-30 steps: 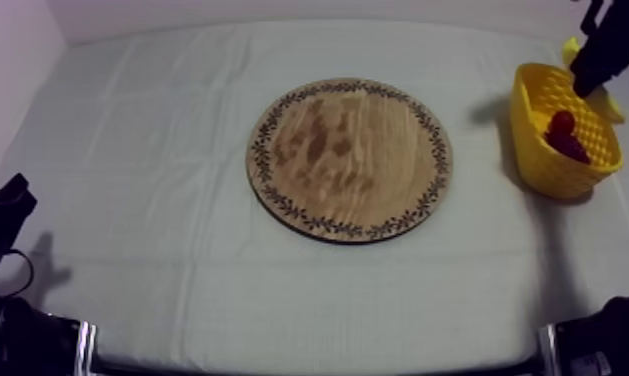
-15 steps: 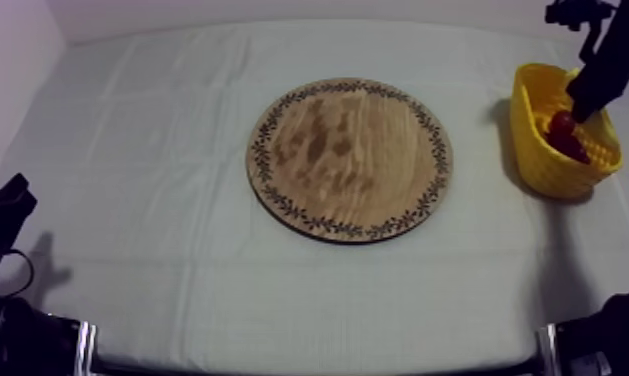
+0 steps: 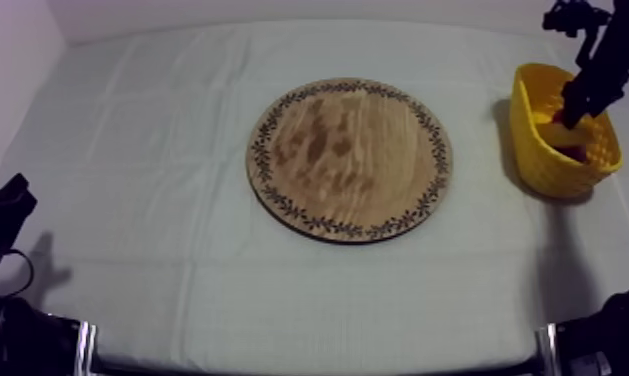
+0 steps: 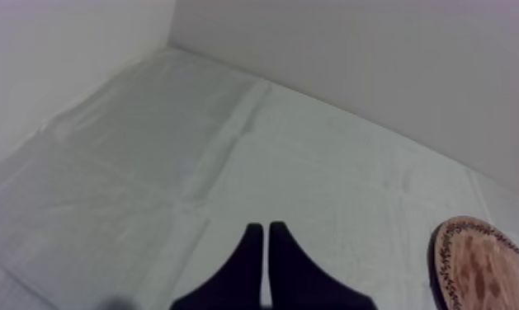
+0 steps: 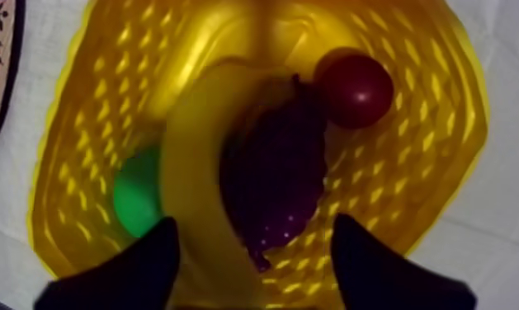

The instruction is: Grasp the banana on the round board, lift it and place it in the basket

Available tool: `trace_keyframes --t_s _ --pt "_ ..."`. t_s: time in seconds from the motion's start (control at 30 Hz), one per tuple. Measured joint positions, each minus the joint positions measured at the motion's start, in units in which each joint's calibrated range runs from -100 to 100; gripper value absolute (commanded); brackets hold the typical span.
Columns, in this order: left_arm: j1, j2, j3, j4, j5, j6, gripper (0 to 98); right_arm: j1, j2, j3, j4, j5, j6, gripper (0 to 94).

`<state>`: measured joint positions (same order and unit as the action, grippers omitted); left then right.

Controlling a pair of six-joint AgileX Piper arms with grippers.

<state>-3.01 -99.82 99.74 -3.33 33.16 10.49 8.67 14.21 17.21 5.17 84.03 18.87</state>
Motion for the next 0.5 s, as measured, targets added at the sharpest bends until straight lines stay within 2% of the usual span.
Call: trace_keyframes --t_s 0.2,0.5 --pt "0.0 0.0 0.0 0.00 0.0 0.0 0.1 0.0 -0.3 0.6 0.0 -0.2 0.1 76.2" --pt "0.0 0.0 0.0 0.00 0.0 0.0 0.1 -0.7 -0.1 1.4 -0.3 -0.9 0.5 74.2"
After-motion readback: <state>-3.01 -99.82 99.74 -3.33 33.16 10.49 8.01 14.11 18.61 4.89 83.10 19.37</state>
